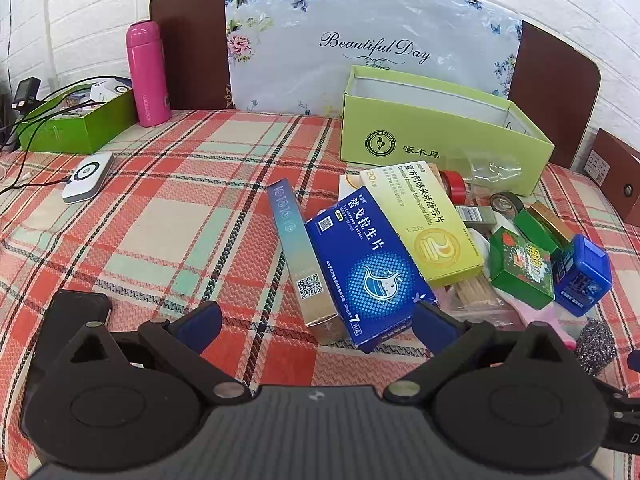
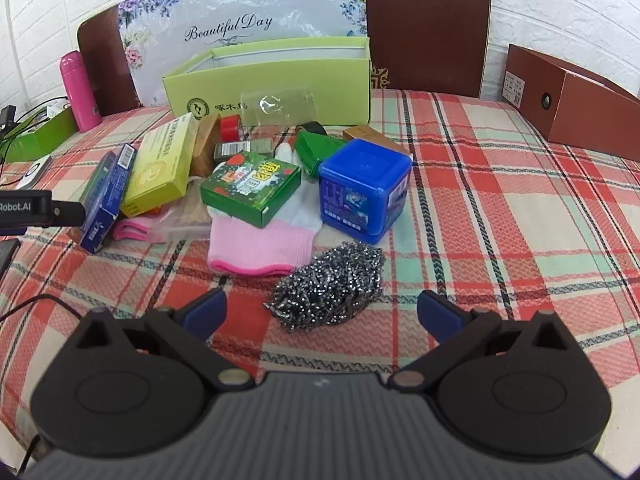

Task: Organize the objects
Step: 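Grasp the slim blue-gradient box with the left tool while the right tool grasps the steel wool, then carry both items to the lime-green box and release them inside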

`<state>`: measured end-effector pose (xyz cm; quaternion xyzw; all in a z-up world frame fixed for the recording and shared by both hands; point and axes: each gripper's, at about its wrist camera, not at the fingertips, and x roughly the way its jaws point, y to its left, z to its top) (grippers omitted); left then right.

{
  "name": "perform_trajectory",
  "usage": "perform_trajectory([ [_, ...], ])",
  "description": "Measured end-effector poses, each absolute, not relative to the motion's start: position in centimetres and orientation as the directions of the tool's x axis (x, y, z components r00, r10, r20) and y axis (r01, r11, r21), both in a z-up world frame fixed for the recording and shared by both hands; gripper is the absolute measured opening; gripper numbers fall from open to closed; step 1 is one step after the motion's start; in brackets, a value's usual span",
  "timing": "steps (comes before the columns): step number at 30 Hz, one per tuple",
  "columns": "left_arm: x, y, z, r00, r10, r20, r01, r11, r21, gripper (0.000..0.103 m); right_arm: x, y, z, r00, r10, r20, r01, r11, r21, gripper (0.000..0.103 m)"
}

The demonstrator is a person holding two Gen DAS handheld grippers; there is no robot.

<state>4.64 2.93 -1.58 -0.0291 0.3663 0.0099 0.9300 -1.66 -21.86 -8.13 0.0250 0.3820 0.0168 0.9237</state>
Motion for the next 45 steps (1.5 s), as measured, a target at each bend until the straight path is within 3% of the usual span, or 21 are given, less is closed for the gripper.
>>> perform_trajectory([
  [13, 5.6, 5.1, -0.7, 0.749, -0.016, -0.662, -0.074, 0.991, -0.108, 0.103, -0.6, -22.4, -8.8, 0.691, 0.037, -0.722, 0.009, 0.998, 0.059, 0.103],
  [24, 9.7, 6.9, -1.3, 0.744, 0.032, -0.668, -0.11, 0.991, -0.075, 0.103, -0.1, -23.7, -9.2, 0.681, 0.017, -0.732, 0.044, 0.997, 0.065, 0.103],
  [26, 10.9, 7.1, -2.6, 0.711, 0.046, -0.702, -0.111, 0.993, -0.048, 0.094, -0.1, -23.9, -9.4, 0.674, 0.021, -0.739, 0.045, 0.997, 0.069, 0.103],
  [30, 11.7, 7.9, -4.2, 0.705, 0.005, -0.709, -0.113, 0.988, -0.106, 0.089, -0.4, -24.3, -9.5, 0.677, 0.035, -0.735, 0.04, 0.996, 0.084, 0.103],
  [32, 12.0, 7.1, -4.2, 0.701, -0.024, -0.713, -0.083, 0.99, -0.115, 0.077, -0.3, -24.5, -9.5, 0.682, 0.049, -0.73, 0.035, 0.994, 0.099, 0.103],
  [34, 12.3, 5.8, -4.4, 0.7, -0.043, -0.712, -0.032, 0.995, -0.091, 0.055, -0.1, -24.4, -9.6, 0.68, 0.055, -0.731, 0.032, 0.994, 0.104, 0.103],
  [36, 12.0, 5.1, -4.9, 0.702, -0.067, -0.709, 0.013, 0.997, -0.081, 0.039, -0.2, -24.1, -9.6, 0.685, 0.059, -0.726, 0.018, 0.995, 0.097, 0.103],
  [39, 11.4, 5.3, -5.7, 0.712, -0.089, -0.697, 0.035, 0.995, -0.091, 0.044, -0.7, -24.0, -9.5, 0.707, 0.085, -0.702, -0.016, 0.994, 0.105, 0.092],
  [41, 10.9, 4.9, -5.8, 0.725, -0.078, -0.685, 0.046, 0.997, -0.065, 0.044, -0.5, -23.9, -9.6, 0.714, 0.104, -0.692, -0.032, 0.993, 0.116, 0.092],
  [44, 10.6, 4.5, -5.5, 0.714, -0.086, -0.695, 0.063, 0.996, -0.058, 0.033, 0.2, -23.4, -9.9, 0.719, 0.118, -0.685, -0.062, 0.992, 0.106, 0.086],
  [45, 10.6, 4.5, -5.5, 0.712, -0.087, -0.697, 0.061, 0.996, -0.062, 0.031, 0.2, -23.2, -10.0, 0.72, 0.121, -0.684, -0.068, 0.992, 0.104, 0.076],
])
